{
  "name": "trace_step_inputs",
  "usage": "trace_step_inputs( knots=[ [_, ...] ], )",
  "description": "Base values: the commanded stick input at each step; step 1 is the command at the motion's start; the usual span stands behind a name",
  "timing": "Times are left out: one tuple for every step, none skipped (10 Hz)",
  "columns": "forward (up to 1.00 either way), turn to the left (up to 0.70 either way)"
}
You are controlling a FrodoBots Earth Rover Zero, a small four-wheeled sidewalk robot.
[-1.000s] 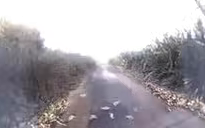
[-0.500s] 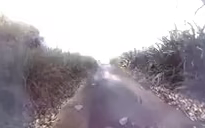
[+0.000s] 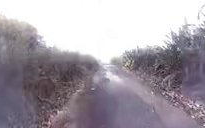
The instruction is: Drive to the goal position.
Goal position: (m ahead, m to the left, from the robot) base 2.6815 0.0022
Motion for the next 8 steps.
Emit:
trace_step_inputs(
  knots=[
    [0.85,0.00],
    [0.85,0.00],
    [0.85,0.00],
    [0.85,0.00],
    [0.85,0.00],
    [0.85,0.00],
    [0.85,0.00],
    [0.85,0.00]
  ],
)
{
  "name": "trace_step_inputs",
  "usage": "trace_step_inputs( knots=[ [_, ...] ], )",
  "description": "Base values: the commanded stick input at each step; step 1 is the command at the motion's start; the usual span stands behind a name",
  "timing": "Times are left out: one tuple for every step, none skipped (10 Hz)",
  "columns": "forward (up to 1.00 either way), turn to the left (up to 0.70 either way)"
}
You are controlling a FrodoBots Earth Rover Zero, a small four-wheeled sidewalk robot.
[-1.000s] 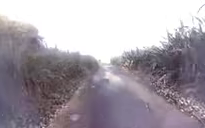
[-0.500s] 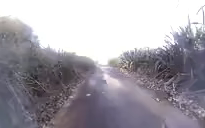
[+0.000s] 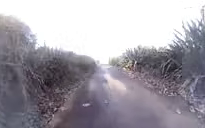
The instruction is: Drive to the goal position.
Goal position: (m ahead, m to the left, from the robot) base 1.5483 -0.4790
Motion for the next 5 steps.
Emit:
trace_step_inputs(
  knots=[
    [0.85,0.00],
    [0.85,-0.01],
    [0.85,-0.14],
    [0.85,-0.26],
    [0.85,-0.34]
  ],
)
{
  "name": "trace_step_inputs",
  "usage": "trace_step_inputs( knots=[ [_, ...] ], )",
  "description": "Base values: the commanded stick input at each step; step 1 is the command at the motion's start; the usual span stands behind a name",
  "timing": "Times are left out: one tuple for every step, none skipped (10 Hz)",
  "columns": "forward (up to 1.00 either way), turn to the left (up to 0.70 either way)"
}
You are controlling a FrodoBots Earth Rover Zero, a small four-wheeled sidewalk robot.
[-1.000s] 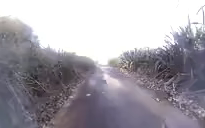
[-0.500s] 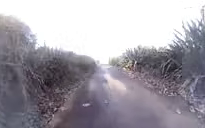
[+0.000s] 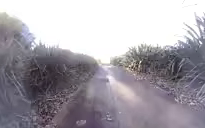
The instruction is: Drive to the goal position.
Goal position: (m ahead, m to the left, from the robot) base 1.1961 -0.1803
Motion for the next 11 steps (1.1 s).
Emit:
trace_step_inputs(
  knots=[
    [0.85,-0.34],
    [0.85,-0.34],
    [0.85,0.00],
    [0.85,0.00],
    [0.85,0.00],
    [0.85,0.00],
    [0.85,0.00],
    [0.85,0.00],
    [0.85,0.00],
    [0.85,0.00],
    [0.85,0.00]
  ],
)
